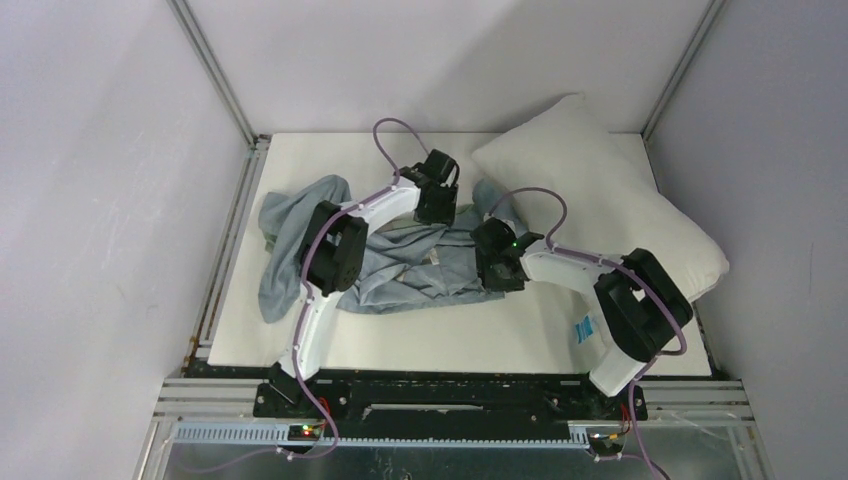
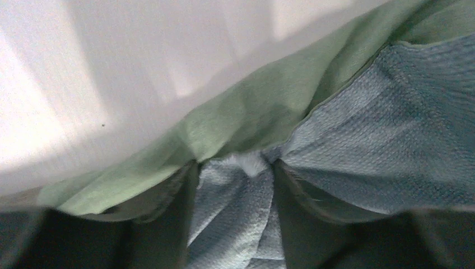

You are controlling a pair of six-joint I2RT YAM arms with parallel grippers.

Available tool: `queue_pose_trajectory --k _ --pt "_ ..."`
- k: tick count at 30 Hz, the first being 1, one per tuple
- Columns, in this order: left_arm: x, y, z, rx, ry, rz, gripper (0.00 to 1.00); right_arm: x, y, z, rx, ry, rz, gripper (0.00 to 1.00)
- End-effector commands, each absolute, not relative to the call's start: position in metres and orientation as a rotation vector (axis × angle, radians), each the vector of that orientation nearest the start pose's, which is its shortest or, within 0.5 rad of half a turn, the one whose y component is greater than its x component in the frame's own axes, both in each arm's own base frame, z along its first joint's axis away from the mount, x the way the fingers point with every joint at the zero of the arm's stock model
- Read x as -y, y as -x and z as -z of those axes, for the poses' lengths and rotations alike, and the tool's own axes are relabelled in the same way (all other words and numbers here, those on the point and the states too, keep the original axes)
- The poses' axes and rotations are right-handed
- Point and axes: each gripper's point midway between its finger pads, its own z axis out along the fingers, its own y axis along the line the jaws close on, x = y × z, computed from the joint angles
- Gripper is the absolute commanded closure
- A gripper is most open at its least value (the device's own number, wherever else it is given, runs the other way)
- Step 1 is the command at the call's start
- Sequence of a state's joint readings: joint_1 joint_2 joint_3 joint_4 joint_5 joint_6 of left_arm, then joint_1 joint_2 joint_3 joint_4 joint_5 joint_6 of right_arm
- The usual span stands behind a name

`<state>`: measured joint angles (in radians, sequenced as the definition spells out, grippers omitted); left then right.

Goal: Put the pillow into the pillowcase

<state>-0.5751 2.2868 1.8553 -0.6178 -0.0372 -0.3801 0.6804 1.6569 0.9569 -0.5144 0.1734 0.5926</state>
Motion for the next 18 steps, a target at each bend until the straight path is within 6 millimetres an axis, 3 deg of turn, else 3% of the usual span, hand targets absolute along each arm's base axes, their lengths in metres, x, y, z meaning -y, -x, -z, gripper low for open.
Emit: queue_pose_trajectory --k 1,4,6,7,12,13,18 --pt "0.294 -0.454 -0.035 -2.595 -0.184 0.186 0.54 -0.205 -0.262 -0.015 -2.714 0.048 -0.117 0.50" --pt "0.281 -0.460 -0.035 -2.583 -0.146 0.121 0.80 -0.208 -0.258 -0.022 -2.709 0.061 -0.138 0.77" --pt "0.266 -0.471 -0.047 -2.550 -0.102 0.078 0.96 -0.208 -0.254 -0.036 -2.693 0.067 -0.146 0.95" --pt "0.256 -0.478 -0.057 -2.527 -0.070 0.063 0.99 -0.207 -0.252 -0.046 -2.679 0.071 -0.149 1.00" --pt "0.199 -0.526 -0.119 -2.409 0.095 0.050 1.00 -0.214 -0.225 -0.102 -2.615 0.162 -0.207 1.00" --pt "0.188 -0.539 -0.139 -2.368 0.129 0.049 1.00 -0.215 -0.216 -0.109 -2.613 0.184 -0.205 1.00" --pt "0.154 -0.582 -0.190 -2.249 0.206 0.082 1.00 -0.227 -0.162 -0.116 -2.651 0.299 -0.206 1.00"
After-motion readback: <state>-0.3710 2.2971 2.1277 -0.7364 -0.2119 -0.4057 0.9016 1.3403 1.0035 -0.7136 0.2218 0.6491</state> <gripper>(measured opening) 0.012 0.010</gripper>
